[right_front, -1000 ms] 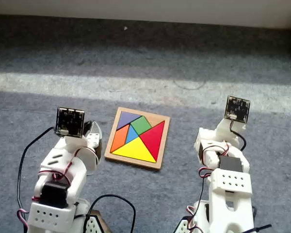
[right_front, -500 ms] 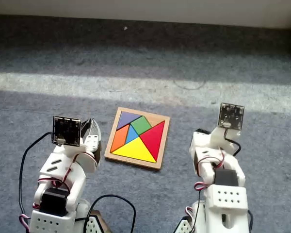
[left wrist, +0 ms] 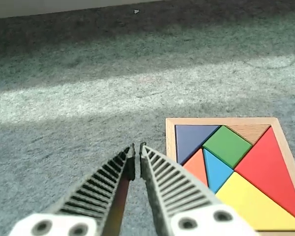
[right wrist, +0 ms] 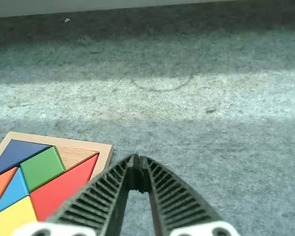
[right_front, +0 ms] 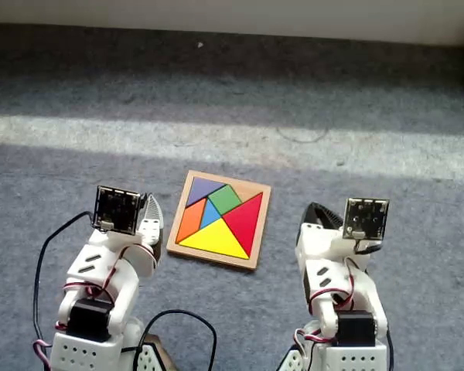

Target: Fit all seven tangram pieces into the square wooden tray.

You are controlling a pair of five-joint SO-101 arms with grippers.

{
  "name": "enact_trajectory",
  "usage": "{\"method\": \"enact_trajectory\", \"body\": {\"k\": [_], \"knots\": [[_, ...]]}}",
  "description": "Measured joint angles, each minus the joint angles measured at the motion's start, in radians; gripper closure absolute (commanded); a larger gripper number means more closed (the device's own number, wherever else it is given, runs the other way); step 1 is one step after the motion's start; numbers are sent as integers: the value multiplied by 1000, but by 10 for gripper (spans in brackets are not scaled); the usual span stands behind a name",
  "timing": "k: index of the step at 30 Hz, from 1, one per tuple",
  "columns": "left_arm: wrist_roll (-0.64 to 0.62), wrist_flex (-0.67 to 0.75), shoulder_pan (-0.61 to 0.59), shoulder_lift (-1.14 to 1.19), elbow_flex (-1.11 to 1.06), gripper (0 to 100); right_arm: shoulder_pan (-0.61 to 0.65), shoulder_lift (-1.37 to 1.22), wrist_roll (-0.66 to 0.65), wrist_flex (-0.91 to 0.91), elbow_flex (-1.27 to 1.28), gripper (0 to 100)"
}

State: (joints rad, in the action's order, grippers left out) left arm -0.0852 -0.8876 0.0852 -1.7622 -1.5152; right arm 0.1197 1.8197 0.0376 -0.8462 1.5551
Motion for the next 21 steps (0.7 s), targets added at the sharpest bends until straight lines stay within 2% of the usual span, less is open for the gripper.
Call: {"method": "enact_trajectory", "body": {"k": [8, 11, 17, 21], "knots": [[0, 0, -3, -2, -84, 952, 2, 8, 0, -35, 17, 975], [0, -2, -51, 2, -157, 952, 2, 6, 0, -37, 83, 975], [0, 0, -160, 0, -161, 951, -2, 5, 0, -58, 115, 975], [0, -2, -180, 0, -161, 951, -8, 5, 0, -83, 115, 975]]}}
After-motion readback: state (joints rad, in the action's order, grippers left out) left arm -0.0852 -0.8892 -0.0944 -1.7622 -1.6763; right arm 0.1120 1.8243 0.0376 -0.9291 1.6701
